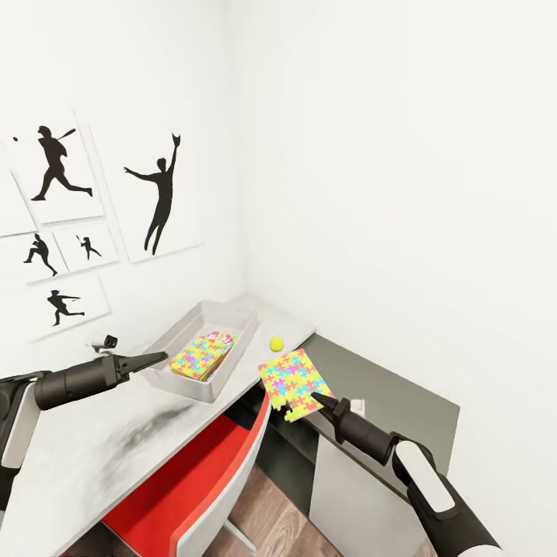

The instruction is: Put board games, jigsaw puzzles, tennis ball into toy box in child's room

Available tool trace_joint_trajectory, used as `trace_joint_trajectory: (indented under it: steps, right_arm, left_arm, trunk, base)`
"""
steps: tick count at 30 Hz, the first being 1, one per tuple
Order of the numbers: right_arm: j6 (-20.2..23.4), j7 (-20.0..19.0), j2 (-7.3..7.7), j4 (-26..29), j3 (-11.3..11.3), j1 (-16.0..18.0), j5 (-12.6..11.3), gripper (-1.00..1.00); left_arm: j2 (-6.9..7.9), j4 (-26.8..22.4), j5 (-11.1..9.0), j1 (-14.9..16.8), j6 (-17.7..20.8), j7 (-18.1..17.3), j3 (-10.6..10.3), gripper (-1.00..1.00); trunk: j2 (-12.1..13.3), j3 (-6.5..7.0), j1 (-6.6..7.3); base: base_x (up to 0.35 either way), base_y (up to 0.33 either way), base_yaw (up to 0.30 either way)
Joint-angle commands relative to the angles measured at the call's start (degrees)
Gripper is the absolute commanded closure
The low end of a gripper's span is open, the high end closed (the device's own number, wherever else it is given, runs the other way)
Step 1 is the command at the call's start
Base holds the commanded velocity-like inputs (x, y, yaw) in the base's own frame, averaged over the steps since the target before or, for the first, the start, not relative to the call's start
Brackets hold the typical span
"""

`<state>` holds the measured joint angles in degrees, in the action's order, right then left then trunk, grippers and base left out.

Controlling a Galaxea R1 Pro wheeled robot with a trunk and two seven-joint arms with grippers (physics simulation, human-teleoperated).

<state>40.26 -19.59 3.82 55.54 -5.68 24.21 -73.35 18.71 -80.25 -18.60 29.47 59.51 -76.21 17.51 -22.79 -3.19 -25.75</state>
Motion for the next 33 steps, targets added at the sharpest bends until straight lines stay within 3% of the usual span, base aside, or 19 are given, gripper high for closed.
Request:
trace_joint_trajectory:
  steps: [1, 15, 21, 24, 28, 33]
  right_arm:
    - [0.08, -0.17, 0.05, 0.0, -0.1, 0.05, -0.03, 1.0]
    - [0.08, -0.22, 0.03, 0.12, -0.25, 0.05, -0.03, 1.0]
    - [0.44, 0.9, 0.09, 5.1, -0.37, 0.43, 0.08, 1.0]
    - [0.96, 4.45, 0.21, 5.87, -0.11, 2.13, 0.4, 1.0]
    - [4.13, 10.94, 0.96, 6.19, 0.34, 6.94, 0.62, 1.0]
    - [5.6, 13.6, 0.95, 6.12, 0.48, 12.13, 0.42, 1.0]
  left_arm:
    - [0.01, 0.01, -0.12, 0.06, 0.49, -0.08, 0.02, -1.0]
    - [-0.08, 0.01, -0.12, 0.0, 0.49, -0.08, 0.76, -1.0]
    - [-0.11, 0.07, -0.03, -0.03, 0.48, -0.05, 0.78, -1.0]
    - [-0.15, 0.09, -0.03, -0.03, 0.45, -0.01, 0.79, -1.0]
    - [-0.15, 0.09, -0.03, -0.03, 0.43, 0.0, 0.85, -1.0]
    - [-0.09, 0.09, 0.0, -0.03, 0.43, 0.01, 1.55, -1.0]
  trunk:
    - [-0.13, -0.12, -0.04]
    - [-0.13, 0.21, -0.04]
    - [-0.13, 0.22, -0.04]
    - [-0.13, 0.22, -0.04]
    - [-0.13, 0.22, -0.04]
    - [-0.13, 0.22, -0.04]
  base:
    - [0.0, 0.0, 0.161]
    - [0.082, -0.077, 0.247]
    - [0.133, -0.116, 0.03]
    - [0.017, -0.014, 0.003]
    - [0.005, -0.004, 0.001]
    - [0.0, 0.0, 0.0]
